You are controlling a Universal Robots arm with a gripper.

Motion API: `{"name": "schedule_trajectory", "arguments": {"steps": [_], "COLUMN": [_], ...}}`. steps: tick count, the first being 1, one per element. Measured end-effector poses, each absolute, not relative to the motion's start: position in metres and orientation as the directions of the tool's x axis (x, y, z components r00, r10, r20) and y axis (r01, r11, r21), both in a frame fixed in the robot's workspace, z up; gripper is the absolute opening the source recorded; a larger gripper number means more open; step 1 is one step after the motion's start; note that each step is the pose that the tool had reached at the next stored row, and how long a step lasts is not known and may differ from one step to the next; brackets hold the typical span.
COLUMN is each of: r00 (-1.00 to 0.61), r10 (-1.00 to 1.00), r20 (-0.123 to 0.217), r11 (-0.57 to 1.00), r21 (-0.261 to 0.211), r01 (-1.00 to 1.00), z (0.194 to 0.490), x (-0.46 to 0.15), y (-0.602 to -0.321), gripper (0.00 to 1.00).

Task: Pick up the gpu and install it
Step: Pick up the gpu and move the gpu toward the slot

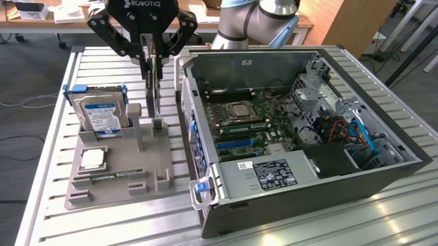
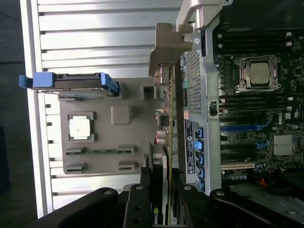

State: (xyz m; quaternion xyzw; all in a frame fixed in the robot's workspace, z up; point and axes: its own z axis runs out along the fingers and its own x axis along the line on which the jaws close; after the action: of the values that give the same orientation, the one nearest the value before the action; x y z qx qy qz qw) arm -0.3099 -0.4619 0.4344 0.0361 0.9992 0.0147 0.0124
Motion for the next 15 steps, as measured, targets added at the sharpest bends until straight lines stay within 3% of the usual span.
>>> {"name": "schedule_trajectory", "arguments": {"steps": [15], "r00": [-0.997], "r10": [0.073], "r20": [-0.024], "r11": [0.997], "r21": [0.030], "r01": [0.072], "z": [0.448], "x": [-0.310], "y": [-0.462], "gripper": [0.27]}}
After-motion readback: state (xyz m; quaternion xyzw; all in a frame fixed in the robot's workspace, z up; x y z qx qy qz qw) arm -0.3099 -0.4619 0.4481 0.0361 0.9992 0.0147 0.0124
